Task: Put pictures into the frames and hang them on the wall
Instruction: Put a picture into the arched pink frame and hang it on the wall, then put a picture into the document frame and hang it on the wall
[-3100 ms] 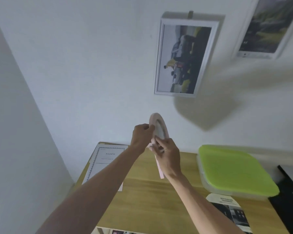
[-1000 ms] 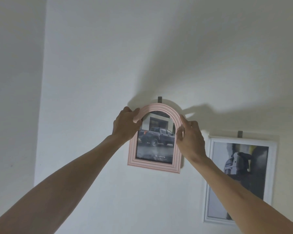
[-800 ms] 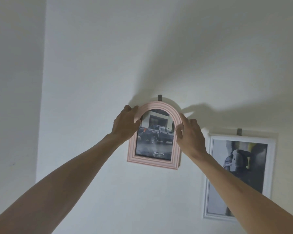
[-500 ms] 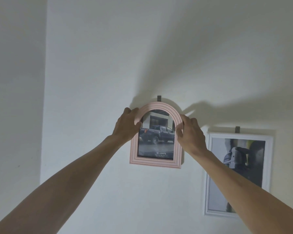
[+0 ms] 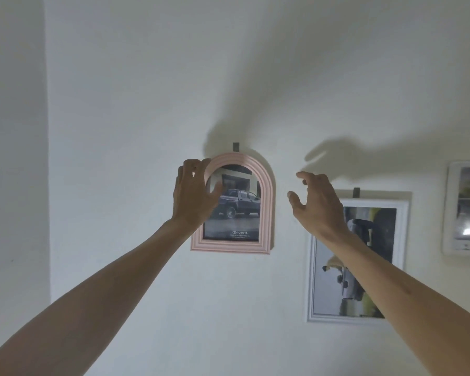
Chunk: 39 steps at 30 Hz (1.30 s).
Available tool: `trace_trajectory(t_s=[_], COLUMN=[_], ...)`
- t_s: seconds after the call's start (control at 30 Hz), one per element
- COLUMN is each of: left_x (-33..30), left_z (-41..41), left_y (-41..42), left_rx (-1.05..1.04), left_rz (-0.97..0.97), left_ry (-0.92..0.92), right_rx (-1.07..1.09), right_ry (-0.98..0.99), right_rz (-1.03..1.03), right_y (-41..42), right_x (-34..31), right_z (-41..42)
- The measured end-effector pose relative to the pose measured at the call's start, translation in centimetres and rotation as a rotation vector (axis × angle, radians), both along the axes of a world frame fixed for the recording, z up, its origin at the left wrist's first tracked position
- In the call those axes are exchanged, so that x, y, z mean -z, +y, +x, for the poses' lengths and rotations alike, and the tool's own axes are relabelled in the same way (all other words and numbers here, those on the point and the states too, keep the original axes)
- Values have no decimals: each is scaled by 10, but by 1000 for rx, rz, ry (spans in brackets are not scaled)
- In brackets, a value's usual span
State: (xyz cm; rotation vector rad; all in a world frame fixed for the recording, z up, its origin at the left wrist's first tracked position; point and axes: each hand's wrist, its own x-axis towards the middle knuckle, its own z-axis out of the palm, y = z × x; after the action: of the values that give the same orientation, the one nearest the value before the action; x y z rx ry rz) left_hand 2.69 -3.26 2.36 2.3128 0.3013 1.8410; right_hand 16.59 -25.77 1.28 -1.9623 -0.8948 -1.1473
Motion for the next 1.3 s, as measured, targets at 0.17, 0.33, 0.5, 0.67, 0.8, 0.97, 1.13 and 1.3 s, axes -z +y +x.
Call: trace_trajectory(t_s=[0.17,0.33,0.5,0.67,0.8,0.97,1.13,1.3], left_x=[23,64,90,96,102,101,98,110], left_z=[23,61,87,108,118,122,111,88], left_y=[-62,-115,-154,-173,-182,-194,-202,-205], left_rx=[240,329,382,408,426,417,379,382], left_rz=[-24,-55,-201,-457,-589,-714,-736,-764], left_ry=[-3,219,351,320,329,274,226,260], right_rx=[57,127,68,-105,-143,-192,-247,-265], right_ry=[2,178,409,587,603,562,553,573], right_rz=[87,230,221,135,105,136,105,85], right_y=[-55,-118,-173,-197,-197,-201,-210,-219], right_x=[9,25,50,75,91,92,89,104], right_z=[20,49,73,88,96,102,97,81])
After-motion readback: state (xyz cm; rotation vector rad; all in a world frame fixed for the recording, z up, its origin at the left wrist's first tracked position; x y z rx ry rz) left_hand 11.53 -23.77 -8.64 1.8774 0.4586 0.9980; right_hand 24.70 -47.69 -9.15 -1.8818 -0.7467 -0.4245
